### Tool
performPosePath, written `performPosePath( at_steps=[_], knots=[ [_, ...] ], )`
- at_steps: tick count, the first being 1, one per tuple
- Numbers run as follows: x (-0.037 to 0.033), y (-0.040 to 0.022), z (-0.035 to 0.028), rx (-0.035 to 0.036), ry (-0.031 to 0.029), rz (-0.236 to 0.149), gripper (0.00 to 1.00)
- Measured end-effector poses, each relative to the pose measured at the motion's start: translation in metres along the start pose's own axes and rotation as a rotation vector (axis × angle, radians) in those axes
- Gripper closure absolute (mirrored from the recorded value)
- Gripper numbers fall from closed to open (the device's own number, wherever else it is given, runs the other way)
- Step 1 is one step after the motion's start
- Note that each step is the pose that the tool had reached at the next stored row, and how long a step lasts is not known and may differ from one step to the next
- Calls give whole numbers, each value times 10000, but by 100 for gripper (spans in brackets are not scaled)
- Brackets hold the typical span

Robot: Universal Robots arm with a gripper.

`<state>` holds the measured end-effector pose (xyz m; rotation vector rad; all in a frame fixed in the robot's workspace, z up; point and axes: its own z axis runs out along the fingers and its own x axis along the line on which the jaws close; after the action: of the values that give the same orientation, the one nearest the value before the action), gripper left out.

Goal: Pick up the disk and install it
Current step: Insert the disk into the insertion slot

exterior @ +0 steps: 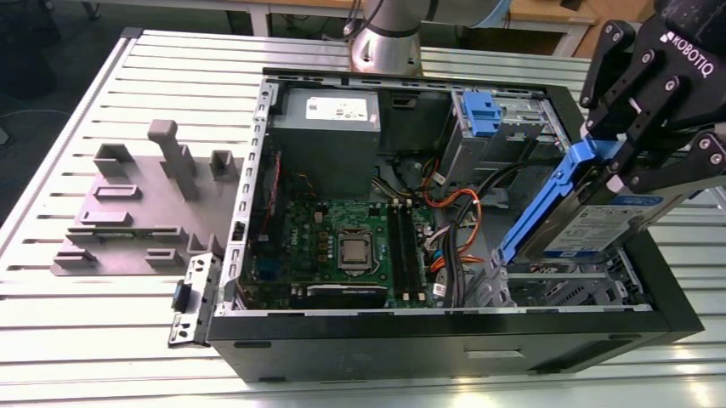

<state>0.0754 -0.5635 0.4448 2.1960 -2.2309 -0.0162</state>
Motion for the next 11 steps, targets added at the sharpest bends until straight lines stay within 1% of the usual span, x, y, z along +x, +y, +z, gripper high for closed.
performPosePath(
  at_steps=[11],
  knots=[
    [0,-5,64,0,1,0,64]
  ],
)
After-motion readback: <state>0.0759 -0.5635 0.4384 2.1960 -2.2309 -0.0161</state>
